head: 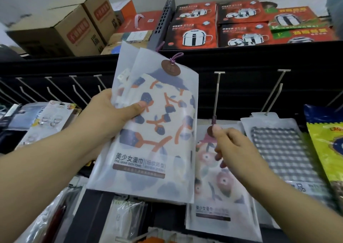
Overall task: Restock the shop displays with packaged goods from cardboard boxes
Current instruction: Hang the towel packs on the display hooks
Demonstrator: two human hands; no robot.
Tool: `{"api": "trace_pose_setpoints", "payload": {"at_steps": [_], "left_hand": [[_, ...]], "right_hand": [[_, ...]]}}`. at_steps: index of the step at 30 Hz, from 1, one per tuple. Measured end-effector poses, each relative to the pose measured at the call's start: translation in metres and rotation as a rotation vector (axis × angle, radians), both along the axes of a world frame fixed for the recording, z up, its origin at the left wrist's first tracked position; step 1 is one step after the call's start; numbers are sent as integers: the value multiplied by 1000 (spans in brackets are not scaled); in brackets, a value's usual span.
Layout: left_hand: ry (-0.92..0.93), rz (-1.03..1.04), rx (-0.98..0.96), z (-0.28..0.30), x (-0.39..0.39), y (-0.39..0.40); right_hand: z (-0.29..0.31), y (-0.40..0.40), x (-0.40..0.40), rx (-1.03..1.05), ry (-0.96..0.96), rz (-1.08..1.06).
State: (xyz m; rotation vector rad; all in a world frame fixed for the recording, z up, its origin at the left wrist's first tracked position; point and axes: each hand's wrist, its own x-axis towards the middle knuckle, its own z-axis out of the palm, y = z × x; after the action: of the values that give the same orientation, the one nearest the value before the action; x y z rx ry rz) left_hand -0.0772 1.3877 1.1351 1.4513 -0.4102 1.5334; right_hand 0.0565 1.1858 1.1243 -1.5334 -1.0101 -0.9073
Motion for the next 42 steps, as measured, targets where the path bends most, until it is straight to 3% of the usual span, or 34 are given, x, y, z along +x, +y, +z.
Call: {"api": "trace_pose_setpoints", "payload": {"at_steps": [2, 4, 8, 12, 18, 42], "left_hand": [[-1, -12, -17, 0, 0, -2], [14, -23, -19, 0, -1, -4], [57, -42, 8, 0, -4, -4], [63, 23, 7, 3, -1, 4], [86, 19, -27, 6, 2, 10], [42, 26, -47, 2, 4, 8]], "right_hand": [[9, 13, -14, -68, 142, 251], [12, 24, -24, -145, 163, 309], [10, 37, -25, -59, 146, 391], [8, 28, -12, 6, 250, 489], [4, -27, 18, 122, 342, 464], [10, -69, 19, -52, 463, 524]]}}
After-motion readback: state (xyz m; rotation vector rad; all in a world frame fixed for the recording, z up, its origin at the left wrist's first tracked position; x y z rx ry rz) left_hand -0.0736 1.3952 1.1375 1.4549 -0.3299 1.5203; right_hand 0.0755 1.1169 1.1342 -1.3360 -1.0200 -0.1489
